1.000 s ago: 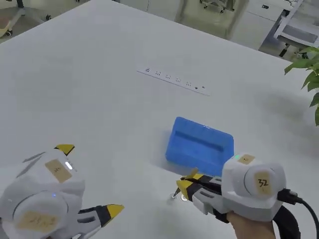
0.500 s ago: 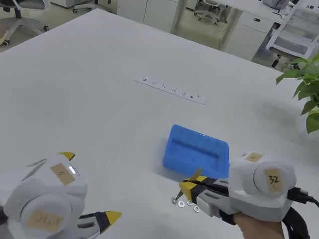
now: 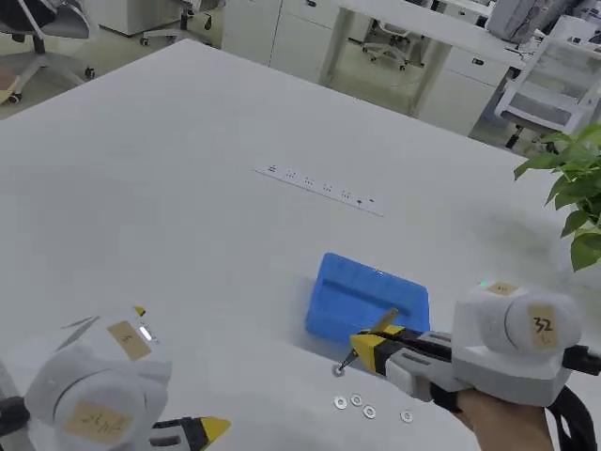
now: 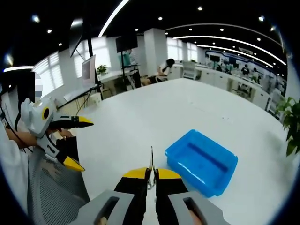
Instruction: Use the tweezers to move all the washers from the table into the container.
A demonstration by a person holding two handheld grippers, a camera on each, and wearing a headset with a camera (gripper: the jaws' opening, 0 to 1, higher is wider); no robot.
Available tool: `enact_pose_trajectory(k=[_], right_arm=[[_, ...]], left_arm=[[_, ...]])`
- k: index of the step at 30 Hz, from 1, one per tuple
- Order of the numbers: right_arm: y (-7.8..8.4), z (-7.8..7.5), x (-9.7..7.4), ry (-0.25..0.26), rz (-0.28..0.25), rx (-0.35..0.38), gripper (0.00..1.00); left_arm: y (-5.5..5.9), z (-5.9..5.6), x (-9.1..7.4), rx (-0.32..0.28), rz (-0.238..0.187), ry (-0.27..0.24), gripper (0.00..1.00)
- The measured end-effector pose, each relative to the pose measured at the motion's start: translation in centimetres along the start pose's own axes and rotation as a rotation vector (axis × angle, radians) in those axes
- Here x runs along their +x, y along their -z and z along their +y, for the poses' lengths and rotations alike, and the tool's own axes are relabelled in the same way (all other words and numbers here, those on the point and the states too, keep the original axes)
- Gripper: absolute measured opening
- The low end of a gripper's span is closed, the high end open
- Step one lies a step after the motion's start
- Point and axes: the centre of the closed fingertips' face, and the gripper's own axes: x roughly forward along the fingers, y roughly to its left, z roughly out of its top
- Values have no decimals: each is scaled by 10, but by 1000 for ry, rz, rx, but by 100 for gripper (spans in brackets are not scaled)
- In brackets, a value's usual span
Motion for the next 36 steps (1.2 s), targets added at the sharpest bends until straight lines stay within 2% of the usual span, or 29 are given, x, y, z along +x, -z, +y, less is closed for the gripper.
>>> enact_pose_trajectory(k=[3,12,21,24,36], right_arm=[[-2,-1,1,6,7,-24,1],[-10,-4,4,1,5,-30,1],[-20,-18,9,17,-6,-34,1],[-24,-23,12,23,-11,-36,2],[-38,-46,27,53,-22,-50,2]], left_arm=[[4,-1,2,-1,24,4,86],[6,-3,2,-2,34,16,86],[8,-2,3,0,47,13,85],[5,-6,3,-11,33,36,86],[11,-8,5,4,62,47,84]])
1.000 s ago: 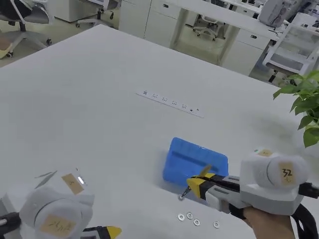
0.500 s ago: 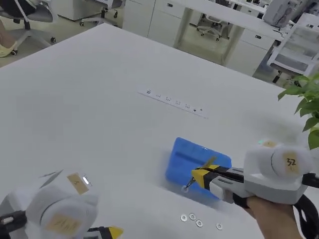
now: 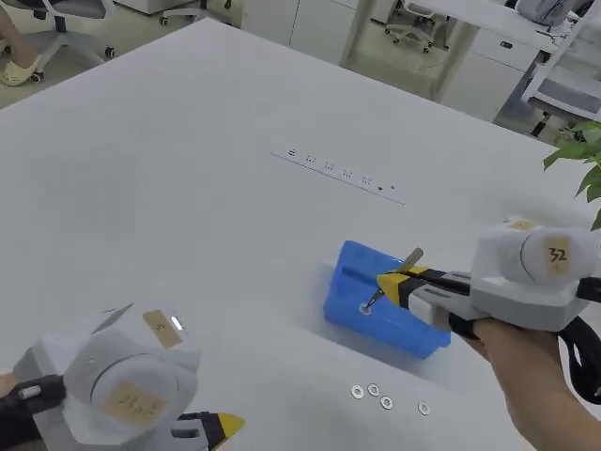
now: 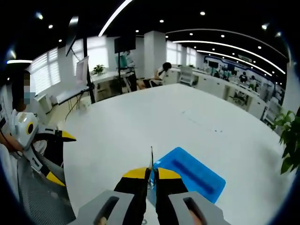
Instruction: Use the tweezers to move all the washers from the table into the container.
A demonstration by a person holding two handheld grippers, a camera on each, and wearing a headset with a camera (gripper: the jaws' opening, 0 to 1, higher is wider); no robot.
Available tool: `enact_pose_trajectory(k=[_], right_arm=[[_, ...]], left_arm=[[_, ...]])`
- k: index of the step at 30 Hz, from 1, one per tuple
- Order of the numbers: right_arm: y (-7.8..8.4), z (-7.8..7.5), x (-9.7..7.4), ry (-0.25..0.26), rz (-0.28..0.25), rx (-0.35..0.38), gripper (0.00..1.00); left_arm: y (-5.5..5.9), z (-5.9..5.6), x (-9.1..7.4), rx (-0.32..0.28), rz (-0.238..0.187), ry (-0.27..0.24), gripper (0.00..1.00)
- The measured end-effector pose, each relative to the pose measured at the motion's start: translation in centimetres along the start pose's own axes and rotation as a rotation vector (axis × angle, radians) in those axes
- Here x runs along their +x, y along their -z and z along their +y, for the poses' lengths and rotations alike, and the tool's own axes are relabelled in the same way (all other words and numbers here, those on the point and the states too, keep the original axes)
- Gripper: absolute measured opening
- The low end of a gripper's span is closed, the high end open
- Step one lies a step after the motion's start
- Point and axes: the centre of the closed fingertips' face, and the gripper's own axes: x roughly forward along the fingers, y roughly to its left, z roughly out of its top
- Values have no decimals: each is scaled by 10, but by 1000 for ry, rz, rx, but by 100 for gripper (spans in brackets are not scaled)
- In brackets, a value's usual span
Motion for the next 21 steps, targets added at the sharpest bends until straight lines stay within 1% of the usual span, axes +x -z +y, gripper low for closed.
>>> enact_pose_trajectory(k=[7,11,14,17,21], right_arm=[[-5,-13,13,16,-7,15,2],[-5,-15,20,18,-5,24,2],[-1,-17,30,21,10,32,2],[5,-18,36,32,35,15,2],[12,-21,46,34,58,17,2]], left_arm=[[3,-1,1,-8,17,8,83],[4,-1,1,-7,23,11,83],[5,-2,2,-6,26,13,83],[6,-2,2,-8,29,13,83],[8,-1,3,-9,38,11,80]])
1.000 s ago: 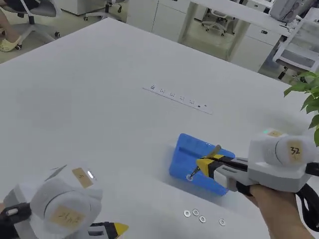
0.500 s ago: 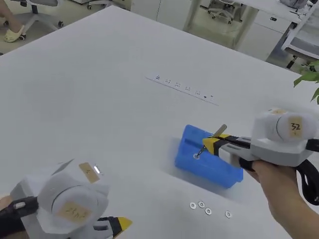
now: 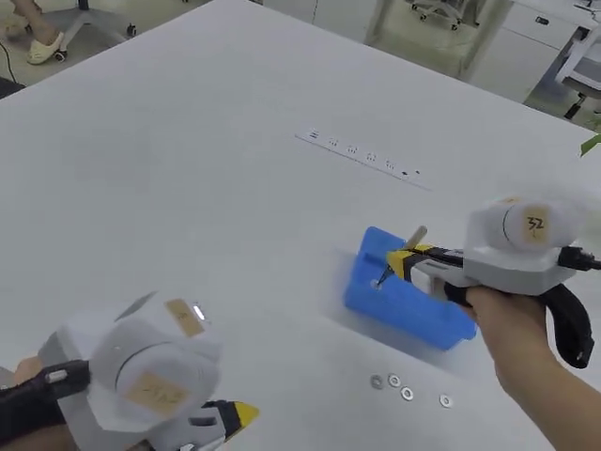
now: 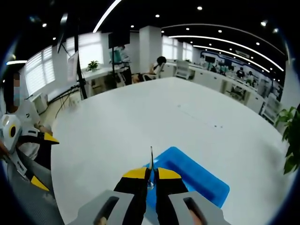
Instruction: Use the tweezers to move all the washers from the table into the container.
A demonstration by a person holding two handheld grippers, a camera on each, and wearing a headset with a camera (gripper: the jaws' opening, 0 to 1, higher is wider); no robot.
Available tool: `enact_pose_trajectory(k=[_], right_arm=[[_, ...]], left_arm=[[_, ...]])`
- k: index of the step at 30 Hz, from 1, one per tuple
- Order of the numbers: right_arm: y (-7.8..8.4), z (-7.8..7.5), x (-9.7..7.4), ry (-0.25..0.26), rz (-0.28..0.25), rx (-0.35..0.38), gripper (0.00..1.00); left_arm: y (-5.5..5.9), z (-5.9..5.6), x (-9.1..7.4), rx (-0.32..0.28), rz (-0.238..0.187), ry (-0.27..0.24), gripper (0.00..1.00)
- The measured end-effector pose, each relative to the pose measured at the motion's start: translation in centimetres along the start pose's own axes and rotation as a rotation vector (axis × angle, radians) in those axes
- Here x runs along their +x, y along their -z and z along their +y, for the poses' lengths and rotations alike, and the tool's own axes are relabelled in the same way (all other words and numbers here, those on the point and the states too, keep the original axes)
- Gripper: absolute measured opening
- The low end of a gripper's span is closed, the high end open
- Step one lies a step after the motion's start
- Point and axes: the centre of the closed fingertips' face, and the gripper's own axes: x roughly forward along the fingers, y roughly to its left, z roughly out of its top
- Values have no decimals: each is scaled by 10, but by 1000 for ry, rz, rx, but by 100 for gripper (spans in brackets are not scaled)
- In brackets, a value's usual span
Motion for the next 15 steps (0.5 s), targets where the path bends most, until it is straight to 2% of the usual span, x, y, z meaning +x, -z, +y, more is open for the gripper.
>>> enact_pose_trajectory(k=[15], right_arm=[[13,-2,25,4,41,-4,2]], left_arm=[[4,-1,3,7,25,4,82]])
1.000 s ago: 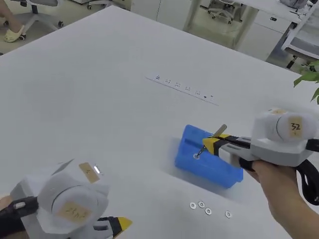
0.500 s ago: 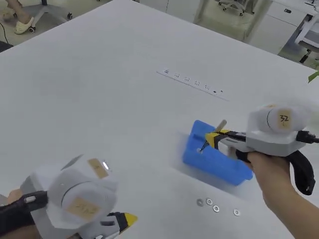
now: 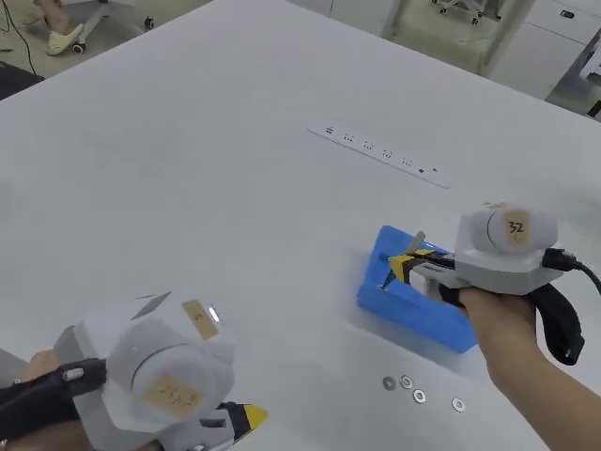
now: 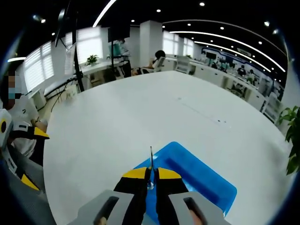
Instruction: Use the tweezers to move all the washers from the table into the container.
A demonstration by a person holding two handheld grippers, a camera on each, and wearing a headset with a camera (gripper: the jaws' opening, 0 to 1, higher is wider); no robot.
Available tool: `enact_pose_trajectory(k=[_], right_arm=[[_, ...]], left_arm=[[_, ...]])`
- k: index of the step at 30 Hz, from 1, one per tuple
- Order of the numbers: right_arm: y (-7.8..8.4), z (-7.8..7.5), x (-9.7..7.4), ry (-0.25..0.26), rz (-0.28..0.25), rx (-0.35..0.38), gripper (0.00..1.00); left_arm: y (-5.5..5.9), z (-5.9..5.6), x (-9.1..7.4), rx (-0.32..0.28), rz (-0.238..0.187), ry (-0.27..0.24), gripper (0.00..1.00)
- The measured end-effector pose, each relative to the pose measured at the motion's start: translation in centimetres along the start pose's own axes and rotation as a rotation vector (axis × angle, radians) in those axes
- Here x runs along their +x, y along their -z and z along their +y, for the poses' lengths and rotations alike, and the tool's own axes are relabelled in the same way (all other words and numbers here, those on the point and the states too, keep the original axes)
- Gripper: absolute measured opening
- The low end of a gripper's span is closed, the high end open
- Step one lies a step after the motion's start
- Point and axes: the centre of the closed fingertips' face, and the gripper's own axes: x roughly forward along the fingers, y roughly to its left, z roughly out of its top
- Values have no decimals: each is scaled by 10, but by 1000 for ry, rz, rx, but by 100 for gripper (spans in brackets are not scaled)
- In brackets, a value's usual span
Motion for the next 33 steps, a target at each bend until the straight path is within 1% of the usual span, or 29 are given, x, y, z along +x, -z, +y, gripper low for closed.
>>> enact_pose_trajectory(k=[2,4,6,8,11,12,21,23,28,33], right_arm=[[2,0,3,4,4,0,2],[4,-1,5,8,3,6,2],[4,1,6,-6,-10,24,2],[4,1,6,-7,-13,32,2],[6,2,7,-3,-13,30,2],[4,2,7,-2,-24,29,2],[5,4,4,-7,-23,22,3],[4,4,1,-6,-24,16,3],[-3,7,-9,-10,-50,25,3],[-10,12,-28,-9,-85,15,3]], left_arm=[[0,1,0,1,-1,-7,82],[1,1,0,-5,2,-1,82],[2,1,0,-1,9,-2,82],[0,2,0,4,2,-13,82],[1,2,0,-5,5,-6,82],[1,2,0,-4,7,-8,82],[2,1,0,6,12,-7,82],[2,1,0,9,13,-8,82],[2,1,0,11,12,-8,82],[0,0,0,15,3,-4,82]])
